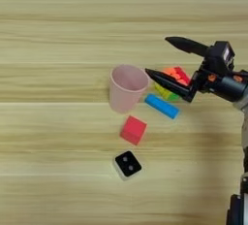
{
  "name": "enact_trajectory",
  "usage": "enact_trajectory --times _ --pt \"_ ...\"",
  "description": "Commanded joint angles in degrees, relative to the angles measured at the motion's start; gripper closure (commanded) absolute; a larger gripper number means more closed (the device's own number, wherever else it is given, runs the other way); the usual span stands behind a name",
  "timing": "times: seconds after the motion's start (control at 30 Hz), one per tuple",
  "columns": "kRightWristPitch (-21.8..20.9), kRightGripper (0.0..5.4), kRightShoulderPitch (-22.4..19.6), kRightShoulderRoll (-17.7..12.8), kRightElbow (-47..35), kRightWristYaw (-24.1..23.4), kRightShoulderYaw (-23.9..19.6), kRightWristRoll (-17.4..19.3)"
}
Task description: Move the objects on the table
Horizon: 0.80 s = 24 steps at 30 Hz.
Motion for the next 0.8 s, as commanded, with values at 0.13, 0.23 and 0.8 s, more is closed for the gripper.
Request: enact_trajectory --times 0.13,0.23,0.8 --pt "-0.88 0.03 -1.38 -3.69 -1.35 -1.83 1.95 -4.01" --pt "-1.77 0.03 -1.75 -4.01 0.21 -2.75 2.68 -6.26" --pt "-6.42 0.03 -2.54 -3.6 5.35 -4.74 5.89 -12.53"
